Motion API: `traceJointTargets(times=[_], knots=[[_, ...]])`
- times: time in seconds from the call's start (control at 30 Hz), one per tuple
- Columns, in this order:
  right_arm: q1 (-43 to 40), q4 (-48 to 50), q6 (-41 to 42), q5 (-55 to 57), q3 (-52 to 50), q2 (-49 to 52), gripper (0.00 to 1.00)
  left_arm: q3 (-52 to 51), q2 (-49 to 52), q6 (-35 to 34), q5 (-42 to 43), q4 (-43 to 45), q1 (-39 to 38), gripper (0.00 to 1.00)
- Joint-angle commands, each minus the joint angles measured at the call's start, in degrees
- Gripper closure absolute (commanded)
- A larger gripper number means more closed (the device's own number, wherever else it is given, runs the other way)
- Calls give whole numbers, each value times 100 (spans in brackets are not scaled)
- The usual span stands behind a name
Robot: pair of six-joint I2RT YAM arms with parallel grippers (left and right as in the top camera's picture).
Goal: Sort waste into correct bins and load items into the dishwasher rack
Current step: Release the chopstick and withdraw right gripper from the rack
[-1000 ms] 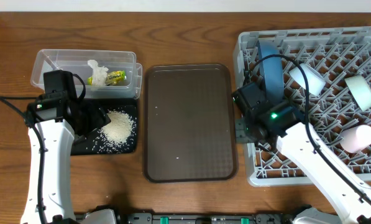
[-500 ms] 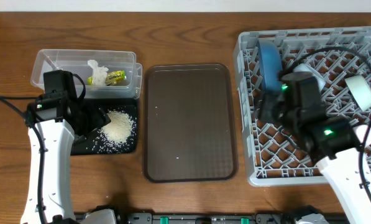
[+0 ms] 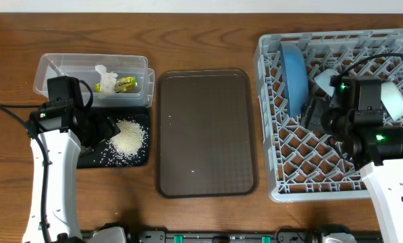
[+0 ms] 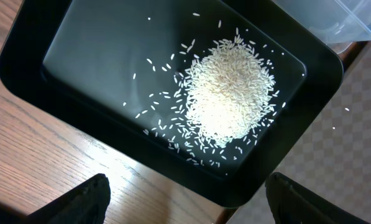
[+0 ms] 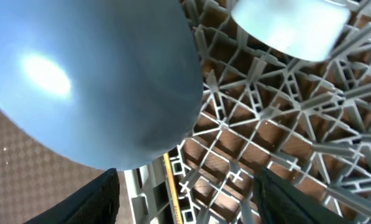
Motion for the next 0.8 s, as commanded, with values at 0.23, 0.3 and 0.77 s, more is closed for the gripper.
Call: traceJointTargets(times=[0.23,0.3,0.77], knots=[[-111,-201,-723,164,2,103,32,-4,11,758,713,0,-293,17],[-111,-404,-717,164,2,81,36,-4,11,822,708,-179,-476,18],[-66,-1062,-520,170,-302,-1128,26,-83,-448,1231,723,-955,-992,17]])
